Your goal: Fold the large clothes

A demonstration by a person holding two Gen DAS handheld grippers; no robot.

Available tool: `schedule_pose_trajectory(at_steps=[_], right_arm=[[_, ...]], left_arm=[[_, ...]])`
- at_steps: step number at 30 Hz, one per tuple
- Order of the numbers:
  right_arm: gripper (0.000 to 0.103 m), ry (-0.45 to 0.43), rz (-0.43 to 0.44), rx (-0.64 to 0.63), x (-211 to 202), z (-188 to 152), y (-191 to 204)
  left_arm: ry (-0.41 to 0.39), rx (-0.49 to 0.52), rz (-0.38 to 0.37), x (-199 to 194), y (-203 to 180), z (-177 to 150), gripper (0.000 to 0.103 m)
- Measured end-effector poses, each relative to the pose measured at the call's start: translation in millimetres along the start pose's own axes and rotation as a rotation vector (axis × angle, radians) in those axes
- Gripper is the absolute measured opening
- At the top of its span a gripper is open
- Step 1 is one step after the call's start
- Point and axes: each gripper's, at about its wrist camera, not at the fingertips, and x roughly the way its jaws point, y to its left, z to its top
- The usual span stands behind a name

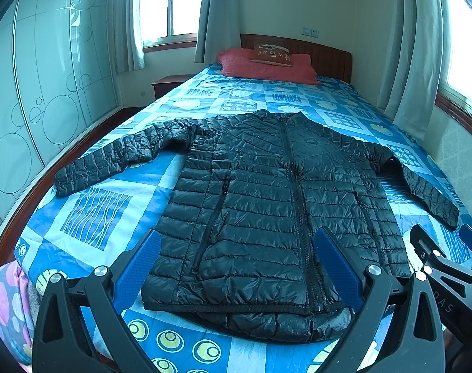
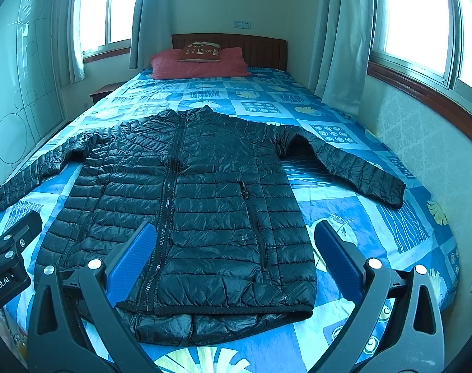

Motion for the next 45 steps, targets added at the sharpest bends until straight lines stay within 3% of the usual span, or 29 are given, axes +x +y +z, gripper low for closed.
schedule_pose_trajectory(at_steps=[12, 16, 17, 19, 21, 24, 27, 33, 36, 41, 45], right_arm=[[0.101, 0.029, 0.027, 0.008, 18, -1, 1], [0.101, 0.029, 0.069, 0.098, 36, 2, -21], [0.097, 0.022, 0.082, 0.133, 41, 2, -30], [0.056, 0.019, 0.081, 0.211, 53, 5, -51], [0.056, 0.048, 0.074, 0.300, 73, 7, -80], [0.070, 0.030, 0.090, 0.499, 108, 4, -143], [0.071, 0.037, 0.052, 0.636, 142, -7, -197], [0.071, 0.014, 0.018, 0.971, 205, -36, -310], [0.071, -0.045, -0.028, 1.101, 226, -48, -356], [0.071, -0.074, -0.058, 1.155, 262, -52, -389], [0.074, -0.172, -0.084, 1.180, 274, -52, -401]], left_arm=[[0.032, -0.019, 0.005, 19, 10, 4, 0.098], [0.040, -0.058, 0.039, 43, 34, 10, 0.098], [0.044, -0.071, 0.053, 49, 41, 12, 0.098], [0.055, -0.112, 0.102, 69, 63, 16, 0.098], [0.077, -0.167, 0.169, 94, 94, 18, 0.098], [0.106, -0.228, 0.276, 128, 140, 15, 0.098], [0.168, -0.322, 0.398, 170, 198, 4, 0.098], [0.240, -0.406, 0.569, 208, 260, -15, 0.098], [0.253, -0.431, 0.601, 218, 271, -19, 0.098], [0.232, -0.459, 0.601, 223, 273, -20, 0.099], [0.208, -0.502, 0.557, 215, 278, -28, 0.099]])
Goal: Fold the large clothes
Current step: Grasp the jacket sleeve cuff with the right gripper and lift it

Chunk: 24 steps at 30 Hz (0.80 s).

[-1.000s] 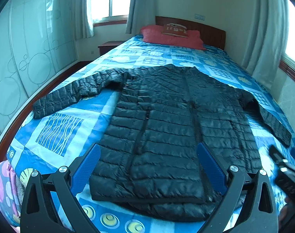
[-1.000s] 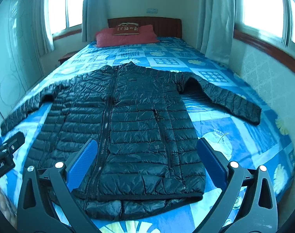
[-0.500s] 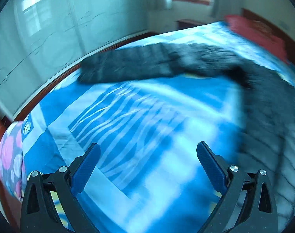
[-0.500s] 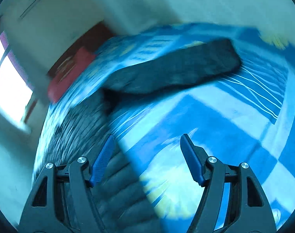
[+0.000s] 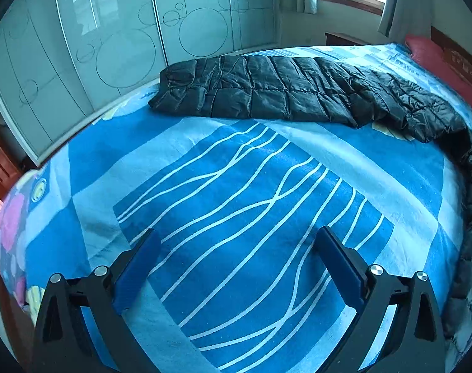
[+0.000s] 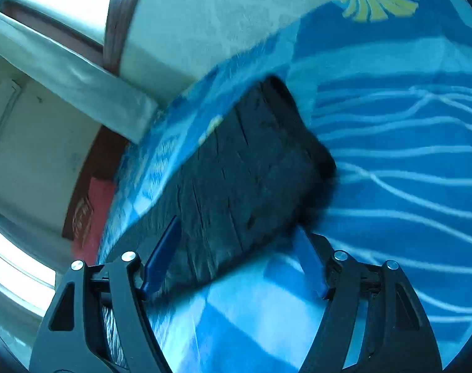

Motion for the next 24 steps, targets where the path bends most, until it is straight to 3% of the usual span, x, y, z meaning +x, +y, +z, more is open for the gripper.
schedule_pose_trajectory(at_steps=[3, 5, 7, 9, 13, 18, 24], right_arm=[[0.071, -0.046, 0.016, -0.004, 5, 6, 1], [0.058, -0.062, 0.019, 0.009, 13, 13, -3], [0.022, -0.064, -0.010, 0.017, 19, 21, -8], [0.011, -0.044, -0.016, 0.026, 22, 25, -16], [0.006, -0.073, -0.012, -0.094, 7, 25, 11], [0.005, -0.128, 0.075, -0.335, -22, -2, 92], [0.005, -0.097, 0.270, -0.679, -38, -93, 227]], left_arm=[[-0.003, -0.015, -0.018, 1, 2, -2, 0.099], [-0.008, -0.003, -0.001, 2, -3, -3, 0.099], [-0.013, 0.007, 0.014, 3, -6, -3, 0.099], [-0.016, 0.009, 0.018, 4, -7, -3, 0.099], [-0.020, 0.007, 0.016, 5, -7, -3, 0.099], [-0.027, 0.015, 0.029, 4, -9, -5, 0.099], [-0.032, 0.012, 0.029, 3, -9, -5, 0.099]])
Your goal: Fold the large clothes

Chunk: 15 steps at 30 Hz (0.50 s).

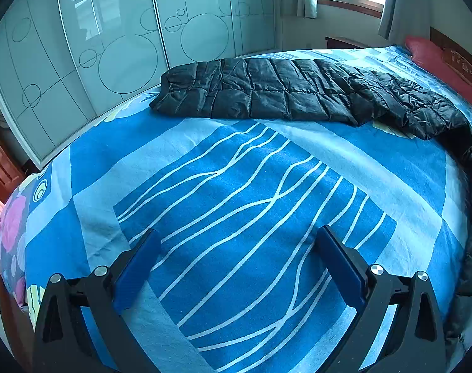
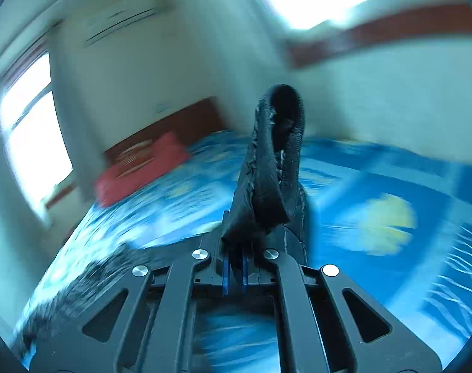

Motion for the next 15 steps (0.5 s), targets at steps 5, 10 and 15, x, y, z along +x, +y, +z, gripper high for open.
schedule_pose_trajectory(at_steps=[5, 10, 15], right_arm=[[0.005, 0.096, 0.181, -0.144, 37, -28, 132], [0.005, 0.197, 0.289, -0.267, 72, -76, 236], [0.005, 0.311, 0.376, -0.359, 88, -139, 326]], left_arm=[[-0.004, -0.003, -0.003, 0, 1, 0, 0.099], [-0.005, -0.008, -0.012, 0, 2, 0, 0.099], [-0.007, -0.012, -0.018, 1, 4, 0, 0.099]])
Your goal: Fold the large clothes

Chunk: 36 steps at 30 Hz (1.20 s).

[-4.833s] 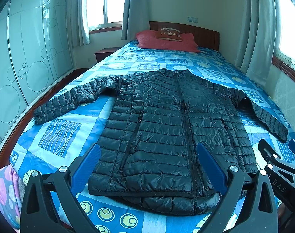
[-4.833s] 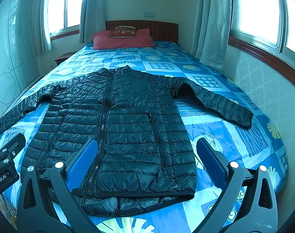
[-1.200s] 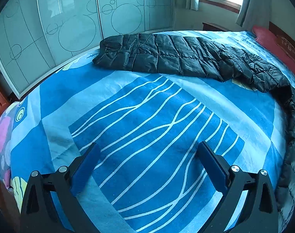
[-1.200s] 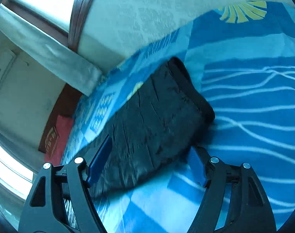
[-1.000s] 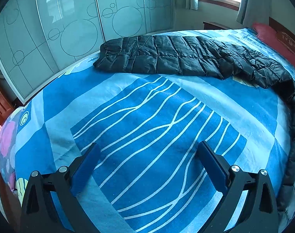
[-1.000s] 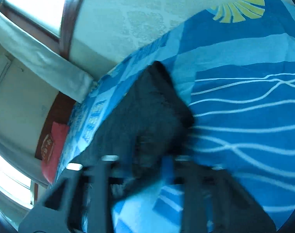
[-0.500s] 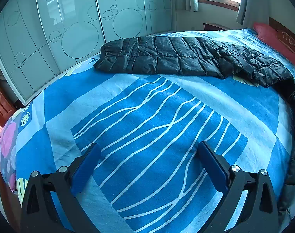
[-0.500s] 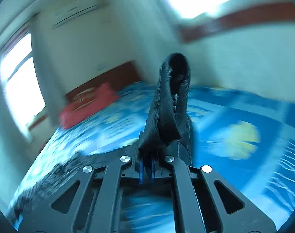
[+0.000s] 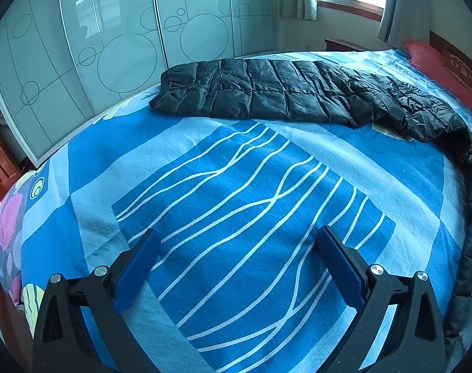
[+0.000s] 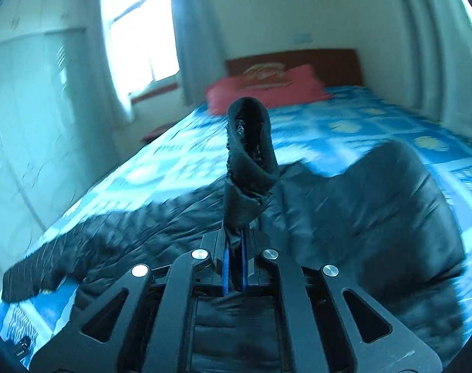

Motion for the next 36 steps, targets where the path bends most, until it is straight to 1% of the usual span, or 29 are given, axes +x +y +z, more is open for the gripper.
schedule_pose_trajectory(at_steps=[2, 4, 6, 8, 9, 10, 11, 12, 13, 14, 15, 17, 18, 19, 20, 21, 22, 23, 24, 26, 27, 28, 29, 30, 31, 33, 34, 36], right_arm=[[0.005, 0.042, 0.024, -0.015, 18, -7, 20], [0.005, 0.107, 0.048, -0.035, 43, -20, 45], [0.006, 0.150, 0.049, -0.050, 59, -31, 56], [0.010, 0.211, 0.050, -0.068, 77, -44, 70], [0.014, 0.242, 0.048, -0.078, 84, -53, 70], [0.025, 0.278, 0.045, -0.091, 91, -59, 76], [0.033, 0.301, 0.058, -0.097, 93, -62, 77], [0.056, 0.307, 0.100, -0.091, 89, -63, 81], [0.071, 0.298, 0.131, -0.082, 81, -62, 79], [0.072, 0.281, 0.161, -0.075, 69, -59, 78], [0.072, 0.257, 0.193, -0.078, 53, -56, 78], [0.068, 0.232, 0.218, -0.087, 27, -48, 67], [0.058, 0.209, 0.222, -0.085, 13, -43, 58], [0.046, 0.184, 0.217, -0.074, -5, -32, 37], [0.042, 0.177, 0.201, -0.065, -14, -25, 20], [0.039, 0.171, 0.163, -0.044, -22, -14, -6], [0.037, 0.163, 0.127, -0.021, -27, -7, -30], [0.037, 0.145, 0.070, 0.005, -33, 0, -60], [0.037, 0.126, -0.011, 0.028, -39, 7, -95], [0.036, 0.106, -0.139, 0.083, -44, 12, -154], [0.030, 0.113, -0.196, 0.123, -46, 11, -185], [0.020, 0.128, -0.230, 0.151, -44, 7, -207], [0.015, 0.157, -0.257, 0.177, -40, 1, -228], [0.010, 0.187, -0.265, 0.194, -36, -6, -240], [0.005, 0.240, -0.258, 0.217, -27, -19, -254], [0.005, 0.320, -0.226, 0.216, -11, -46, -262], [0.005, 0.312, -0.219, 0.199, -12, -50, -261], [0.004, 0.318, -0.213, 0.197, -15, -46, -262]], left_arm=[[-0.001, -0.001, -0.001, 0, 0, 0, 0.099], [-0.002, 0.000, -0.001, -1, 0, 0, 0.099], [-0.001, 0.000, -0.001, -1, 0, 0, 0.099], [-0.002, 0.000, 0.000, -1, 0, 0, 0.099], [-0.002, 0.000, 0.000, -1, 0, 0, 0.099], [-0.001, 0.000, 0.000, -1, 0, 0, 0.099], [-0.001, 0.000, 0.000, -1, 0, 0, 0.099], [-0.001, 0.000, 0.000, -1, 0, 0, 0.099], [-0.001, 0.000, 0.000, -1, 0, 0, 0.099], [-0.001, 0.000, 0.000, -1, 0, 0, 0.099], [-0.001, 0.001, 0.000, -1, 0, 0, 0.099], [-0.001, 0.000, 0.000, -1, 0, 0, 0.099], [-0.001, 0.000, -0.001, -1, 0, 0, 0.099], [-0.001, 0.000, -0.001, -1, 0, 0, 0.099], [-0.001, 0.000, 0.000, -1, 0, 0, 0.099], [-0.002, 0.001, 0.000, -1, 0, 0, 0.099], [-0.002, 0.001, 0.001, 0, 0, 0, 0.099], [-0.002, 0.002, 0.002, 0, 0, 0, 0.099], [-0.002, 0.002, 0.002, 0, 0, 0, 0.099], [-0.003, 0.003, 0.005, -1, 0, -1, 0.099], [-0.003, 0.003, 0.005, -1, -1, -1, 0.099], [-0.004, 0.005, 0.007, -1, -1, -1, 0.099], [-0.004, 0.007, 0.010, -1, -1, -1, 0.099], [-0.005, 0.009, 0.012, -1, -1, 0, 0.099], [-0.005, 0.010, 0.013, -2, -2, 0, 0.099], [-0.005, 0.012, 0.015, -2, -3, 0, 0.099], [-0.005, 0.012, 0.016, -1, -3, 0, 0.099], [-0.005, 0.011, 0.015, -1, -3, 0, 0.099]])
